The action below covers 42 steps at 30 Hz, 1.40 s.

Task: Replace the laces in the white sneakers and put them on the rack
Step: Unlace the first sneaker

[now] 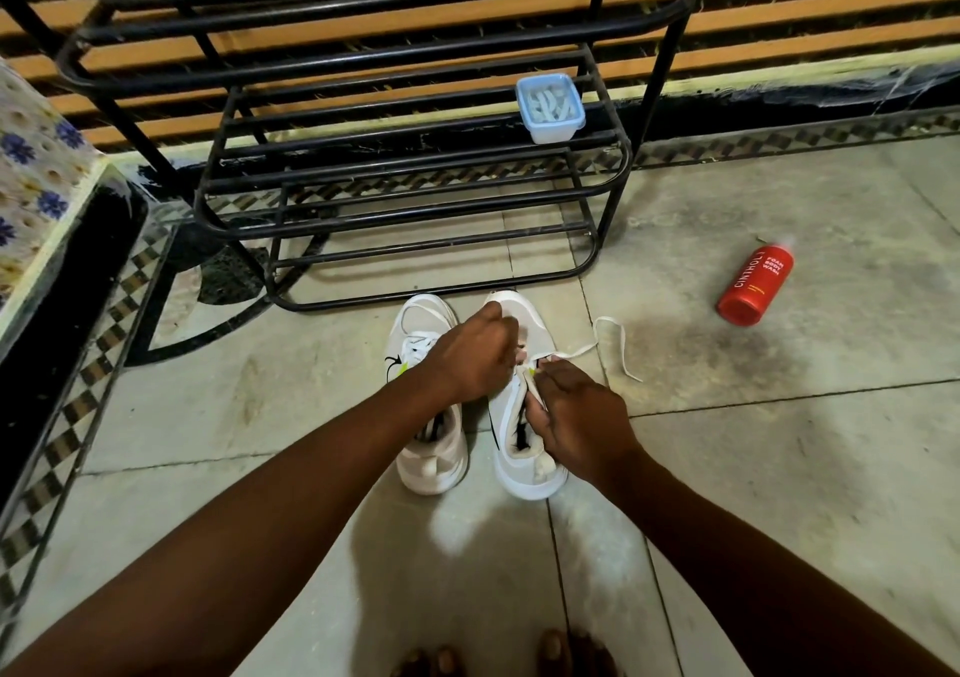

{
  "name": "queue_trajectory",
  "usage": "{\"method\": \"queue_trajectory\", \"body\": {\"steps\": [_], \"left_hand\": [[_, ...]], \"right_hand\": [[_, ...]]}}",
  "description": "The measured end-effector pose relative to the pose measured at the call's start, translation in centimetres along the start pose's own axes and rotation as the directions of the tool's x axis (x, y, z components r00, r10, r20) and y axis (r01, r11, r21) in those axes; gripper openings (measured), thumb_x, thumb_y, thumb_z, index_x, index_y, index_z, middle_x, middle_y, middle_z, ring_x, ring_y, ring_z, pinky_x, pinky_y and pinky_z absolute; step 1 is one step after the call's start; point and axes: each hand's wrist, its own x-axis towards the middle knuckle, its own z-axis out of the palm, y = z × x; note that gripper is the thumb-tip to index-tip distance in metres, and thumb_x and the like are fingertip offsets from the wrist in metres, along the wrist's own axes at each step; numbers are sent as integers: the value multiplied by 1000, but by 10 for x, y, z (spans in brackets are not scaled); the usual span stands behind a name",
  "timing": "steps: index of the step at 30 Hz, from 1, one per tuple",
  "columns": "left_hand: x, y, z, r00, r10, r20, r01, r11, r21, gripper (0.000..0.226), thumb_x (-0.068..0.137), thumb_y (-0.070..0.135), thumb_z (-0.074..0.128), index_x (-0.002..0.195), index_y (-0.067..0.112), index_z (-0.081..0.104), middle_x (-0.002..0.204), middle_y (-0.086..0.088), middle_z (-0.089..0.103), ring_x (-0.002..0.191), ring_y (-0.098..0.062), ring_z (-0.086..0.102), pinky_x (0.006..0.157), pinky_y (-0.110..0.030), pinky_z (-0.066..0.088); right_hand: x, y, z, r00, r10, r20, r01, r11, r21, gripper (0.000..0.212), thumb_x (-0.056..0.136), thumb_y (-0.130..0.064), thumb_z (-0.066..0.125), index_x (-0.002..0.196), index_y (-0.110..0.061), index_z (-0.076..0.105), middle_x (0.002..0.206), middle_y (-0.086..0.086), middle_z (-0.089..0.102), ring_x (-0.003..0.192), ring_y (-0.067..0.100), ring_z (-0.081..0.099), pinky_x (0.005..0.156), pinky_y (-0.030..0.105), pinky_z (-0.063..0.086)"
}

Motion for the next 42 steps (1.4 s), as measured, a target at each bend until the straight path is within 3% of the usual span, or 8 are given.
{"method": "queue_trajectory", "body": {"steps": [12, 19, 23, 27, 32, 36, 39, 42], "left_hand": [[12, 11, 7, 983, -134, 127, 75, 917, 393, 37, 96, 15, 56, 130, 2, 48, 129, -18, 57, 119, -37, 59, 90, -47, 53], [14, -4, -3, 960, -210, 186, 194, 976, 98, 22, 95, 17, 63, 117, 14, 59, 127, -16, 60, 124, -36, 54, 94, -43, 49], [11, -5, 1, 950, -259, 173, 254, 966, 52, 27, 98, 48, 63, 103, 22, 62, 118, -13, 63, 116, -33, 57, 85, -41, 48], [6, -5, 0, 939, -306, 156, 314, 949, -30, 8, 90, 29, 72, 89, 32, 64, 110, -3, 58, 108, -30, 60, 92, -42, 52], [12, 2, -11, 994, -98, 40, 81, 951, 300, 15, 92, 13, 65, 104, 19, 69, 114, -7, 66, 119, -30, 53, 88, -39, 45], [17, 0, -24, 995, -75, -67, 97, 895, 436, 30, 90, 13, 69, 120, 16, 64, 125, -7, 60, 125, -28, 48, 101, -46, 44], [18, -7, -41, 949, -123, -291, 193, 955, 227, 29, 85, -5, 61, 110, 11, 64, 115, -12, 59, 110, -30, 57, 90, -44, 50], [17, -13, -56, 833, -356, -423, 229, 919, -322, 34, 82, -18, 43, 90, 12, 57, 102, -12, 63, 94, -25, 65, 80, -35, 51]], "right_hand": [[-3, -7, -8, 999, 30, -38, -35, 988, -150, 45, 97, -46, 41, 111, -19, 73, 116, -3, 71, 99, 13, 71, 57, 23, 46], [1, -9, -13, 998, 15, -57, -22, 990, -137, 43, 95, -46, 43, 102, -16, 74, 109, -1, 73, 91, 16, 72, 52, 23, 44], [0, -8, -9, 998, 14, -60, -21, 993, -112, 44, 96, -46, 44, 104, -14, 74, 112, 2, 73, 97, 18, 72, 54, 26, 49], [-1, -5, 1, 998, -13, -56, 4, 988, -154, 51, 100, -46, 41, 111, -8, 73, 116, 8, 73, 107, 21, 71, 60, 30, 53], [1, -8, 1, 999, -12, -45, 5, 988, -153, 45, 102, -40, 42, 112, -5, 71, 115, 10, 72, 106, 21, 71, 55, 32, 55], [4, -12, -1, 999, 11, 32, -5, 984, -180, 33, 75, -23, 66, 101, -3, 67, 104, 12, 71, 99, 24, 71, 48, 30, 50], [6, -17, -1, 994, 33, 103, -8, 971, -239, 34, 71, -17, 58, 100, 1, 65, 99, 16, 70, 101, 29, 70, 49, 32, 51], [7, -21, -5, 993, 50, 111, -19, 962, -271, 39, 67, -14, 59, 100, 4, 67, 95, 18, 70, 94, 30, 71, 47, 31, 51]]}}
